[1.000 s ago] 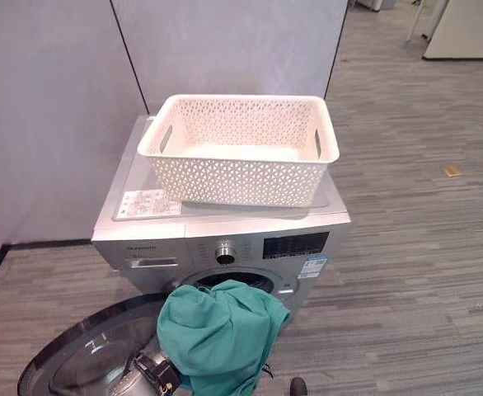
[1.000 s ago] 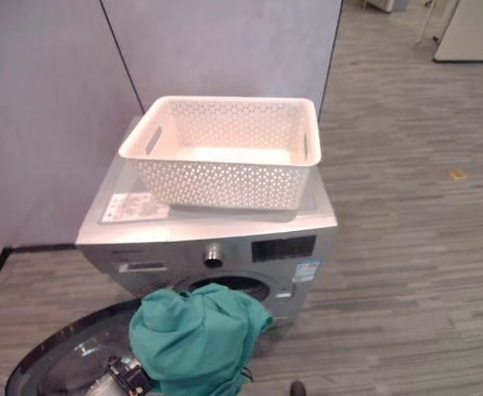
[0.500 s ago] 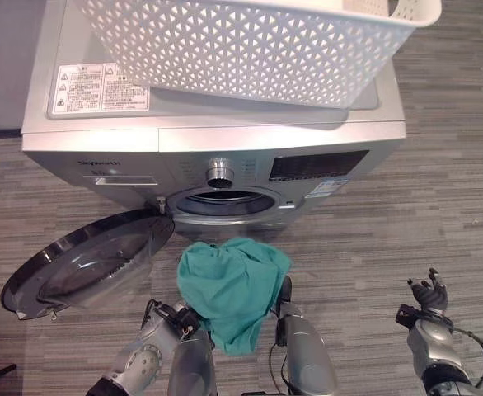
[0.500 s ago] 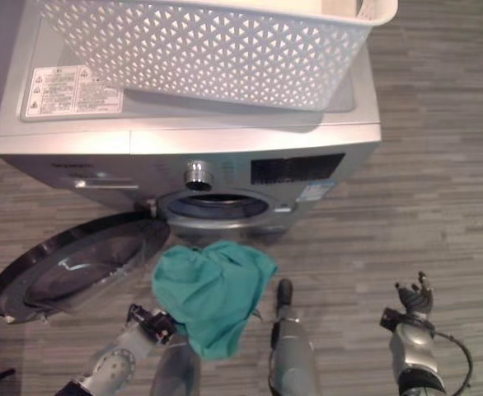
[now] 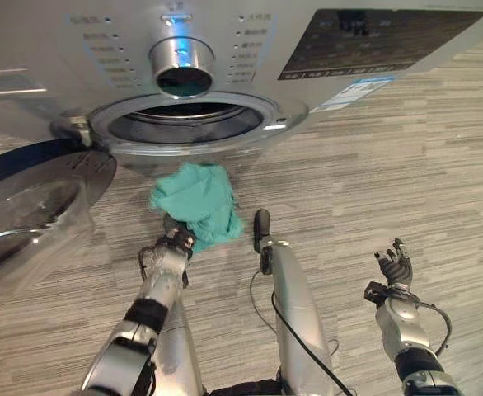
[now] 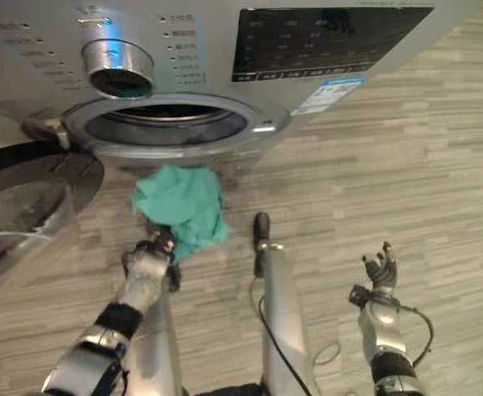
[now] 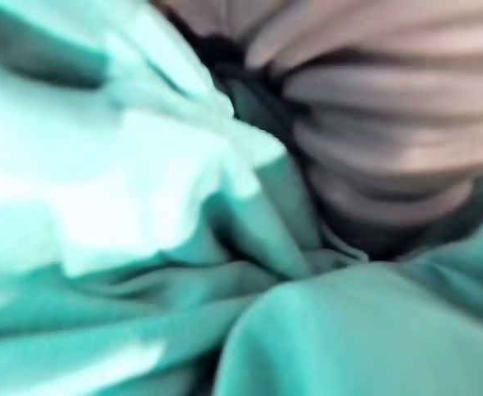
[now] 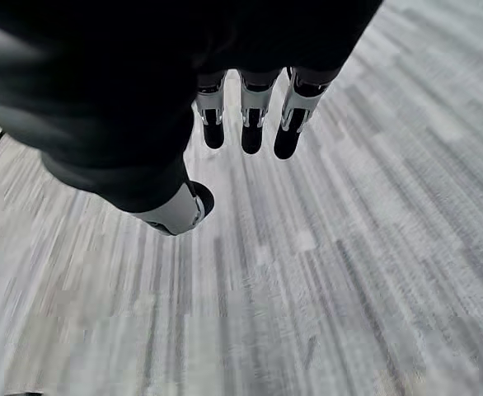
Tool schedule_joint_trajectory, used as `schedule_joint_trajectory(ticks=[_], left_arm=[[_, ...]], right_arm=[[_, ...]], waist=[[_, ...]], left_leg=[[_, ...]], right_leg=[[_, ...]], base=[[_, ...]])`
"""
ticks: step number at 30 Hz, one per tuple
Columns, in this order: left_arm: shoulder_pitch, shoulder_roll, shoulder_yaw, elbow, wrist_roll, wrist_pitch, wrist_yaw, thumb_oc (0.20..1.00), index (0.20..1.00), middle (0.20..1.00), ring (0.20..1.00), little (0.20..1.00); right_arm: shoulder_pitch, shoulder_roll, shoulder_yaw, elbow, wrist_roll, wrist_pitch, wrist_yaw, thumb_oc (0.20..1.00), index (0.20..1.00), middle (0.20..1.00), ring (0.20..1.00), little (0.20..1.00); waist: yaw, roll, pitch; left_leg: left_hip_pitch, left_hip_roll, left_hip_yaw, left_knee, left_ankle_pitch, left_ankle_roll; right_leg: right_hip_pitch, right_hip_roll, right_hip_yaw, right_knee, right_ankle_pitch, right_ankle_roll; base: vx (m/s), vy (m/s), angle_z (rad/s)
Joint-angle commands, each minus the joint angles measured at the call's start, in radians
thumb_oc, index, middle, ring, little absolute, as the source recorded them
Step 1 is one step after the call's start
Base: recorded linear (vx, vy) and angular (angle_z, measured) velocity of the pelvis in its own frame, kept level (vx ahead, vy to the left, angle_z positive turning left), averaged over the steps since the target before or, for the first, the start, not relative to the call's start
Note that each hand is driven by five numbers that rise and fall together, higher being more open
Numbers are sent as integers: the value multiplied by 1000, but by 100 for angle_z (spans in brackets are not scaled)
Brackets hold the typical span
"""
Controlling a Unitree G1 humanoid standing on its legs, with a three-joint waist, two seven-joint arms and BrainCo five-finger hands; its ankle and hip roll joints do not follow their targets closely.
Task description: Grab the laundry basket,head to the washer,open it,put in the laundry and shut it.
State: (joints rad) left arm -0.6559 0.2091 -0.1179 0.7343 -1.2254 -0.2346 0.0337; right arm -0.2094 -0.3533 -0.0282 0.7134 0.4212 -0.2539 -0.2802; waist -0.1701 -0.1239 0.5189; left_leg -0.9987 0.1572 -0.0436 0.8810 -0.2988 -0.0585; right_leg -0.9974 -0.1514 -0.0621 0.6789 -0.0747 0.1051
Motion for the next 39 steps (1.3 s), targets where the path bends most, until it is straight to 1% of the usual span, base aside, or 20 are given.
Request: schedule_joint_trajectory(ticks=[1,5,7,8,11,15,19,22,24,25,26,27,29,30,32,34,36,37,38,39], left_arm=[[-54,-33,-15,-2,-67,-78,34,200,200,200,200,200],[-180,2,48,70,-129,-103,43,200,200,200,200,200],[-316,104,123,167,-183,-131,60,200,200,200,200,200],[-324,110,126,175,-186,-130,57,200,200,200,200,200],[-414,210,161,190,-208,-155,62,200,200,200,200,200],[-552,326,90,120,-214,-199,68,200,200,200,200,200],[-619,367,-5,-20,-204,-250,69,200,200,200,200,200],[-629,379,-53,-8,-172,-246,83,200,200,200,200,200],[-662,404,-115,107,-50,-205,162,200,200,200,200,200],[-689,413,-149,193,35,-164,206,473,473,473,473,473],[-729,430,-205,334,140,-72,209,843,843,843,843,843],[-759,445,-230,378,170,-36,192,1000,1000,1000,1000,1000],[-817,445,-285,469,219,45,140,1000,1000,1000,1000,1000],[-868,444,-347,469,312,65,110,1000,1000,1000,1000,1000],[-876,460,-365,478,365,73,106,1000,1000,1000,1000,1000],[-880,479,-442,534,584,138,69,1000,1000,1000,1000,1000],[-897,476,-435,576,610,143,84,1000,1000,1000,1000,1000],[-872,474,-449,580,742,159,95,1000,1000,1000,1000,1000],[-901,429,-475,581,851,162,123,1000,1000,1000,1000,1000],[-905,398,-462,584,866,154,165,1000,1000,1000,1000,1000]], right_arm=[[70,-49,40,-28,16,-33,-1,1000,1000,1000,1000,1000],[70,-66,106,-63,-58,-23,3,1000,1000,1000,1000,1000],[67,-87,177,-63,-127,-12,21,1000,1000,1000,1000,1000],[61,-86,181,-62,-129,-12,20,1000,1000,1000,1000,1000],[69,-119,224,-89,-184,-7,56,1000,1000,1000,1000,1000],[82,-162,243,-106,-193,-2,88,1000,1000,1000,1000,1000],[111,-181,233,-148,-198,-2,112,1000,1000,1000,1000,1000],[127,-194,243,-177,-214,0,123,1000,1000,1000,1000,1000],[116,-200,266,-179,-222,5,121,1000,1000,1000,1000,1000],[107,-200,278,-175,-221,8,120,1000,1000,1000,1000,1000],[86,-200,293,-166,-219,9,112,1000,1000,1000,1000,1000],[80,-199,301,-162,-215,12,108,1000,1000,1000,1000,1000],[55,-199,315,-158,-202,20,109,1000,1000,1000,1000,1000],[47,-207,319,-173,-200,21,118,1000,1000,1000,1000,1000],[53,-218,317,-205,-204,20,128,1000,1000,1000,1000,1000],[89,-251,307,-270,-214,8,154,1000,1000,1000,1000,1000],[104,-253,304,-276,-214,7,164,1000,1000,1000,1000,1000],[147,-248,289,-290,-216,-1,177,1000,1000,1000,1000,1000],[157,-241,310,-259,-228,-2,183,1000,1000,1000,1000,1000],[158,-239,323,-248,-234,-3,185,1000,1000,1000,1000,1000]], waist=[[-14,-3,-118],[-37,-21,-137],[-55,-47,-163],[-58,-48,-162],[-72,-68,-191],[-82,-90,-210],[-75,-105,-200],[-69,-105,-190],[-69,-96,-183],[-68,-91,-181],[-66,-85,-178],[-68,-77,-179],[-79,-67,-184],[-91,-52,-190],[-94,-50,-193],[-103,-42,-200],[-105,-45,-201],[-109,-46,-200],[-119,-46,-204],[-125,-48,-206]], left_leg=[[-17,17,-22,-2,-6,9],[-55,27,-30,26,-22,10],[-85,51,-34,56,-40,4],[-89,53,-34,59,-42,4],[-106,76,-38,83,-58,3],[-135,108,-37,128,-78,3],[-167,125,-48,176,-105,11],[-188,126,-53,203,-117,14],[-199,126,-50,209,-116,16],[-204,124,-46,209,-114,16],[-210,120,-40,209,-112,18],[-213,118,-36,207,-109,18],[-221,118,-19,205,-107,22],[-227,117,-5,201,-105,25],[-227,117,2,195,-102,26],[-220,121,24,178,-92,28],[-212,125,32,169,-91,29],[-196,124,40,150,-79,28],[-185,120,40,124,-65,23],[-173,119,42,101,-55,19]], right_leg=[[-59,-8,-3,161,-126,7],[-87,8,-11,160,-122,9],[-107,28,-18,151,-117,16],[-110,30,-18,151,-117,16],[-116,47,-27,143,-110,25],[-127,72,-40,138,-100,39],[-139,80,-58,139,-96,49],[-153,76,-66,143,-93,53],[-161,70,-66,146,-91,52],[-165,67,-64,145,-88,51],[-169,63,-60,143,-86,49],[-173,62,-55,141,-82,49],[-184,63,-44,131,-71,51],[-197,63,-29,114,-53,55],[-201,64,-23,104,-44,55],[-197,65,-14,75,-25,54],[-193,69,-9,62,-19,54],[-181,73,0,39,-7,53],[-168,76,6,14,1,52],[-159,77,9,-3,11,52]], base=[[32,0,-17],[42,-11,-14],[67,-24,-6],[68,-22,-23],[40,-2,-26],[41,2,-23],[33,3,-14],[21,24,-10],[-3,52,0],[-22,75,6],[-32,93,4],[-36,112,0],[-30,137,-7],[-17,116,-8],[-14,70,-13],[-32,64,-20],[-27,26,-16],[-52,-19,-21],[-67,-29,-17],[-48,-45,-6]])
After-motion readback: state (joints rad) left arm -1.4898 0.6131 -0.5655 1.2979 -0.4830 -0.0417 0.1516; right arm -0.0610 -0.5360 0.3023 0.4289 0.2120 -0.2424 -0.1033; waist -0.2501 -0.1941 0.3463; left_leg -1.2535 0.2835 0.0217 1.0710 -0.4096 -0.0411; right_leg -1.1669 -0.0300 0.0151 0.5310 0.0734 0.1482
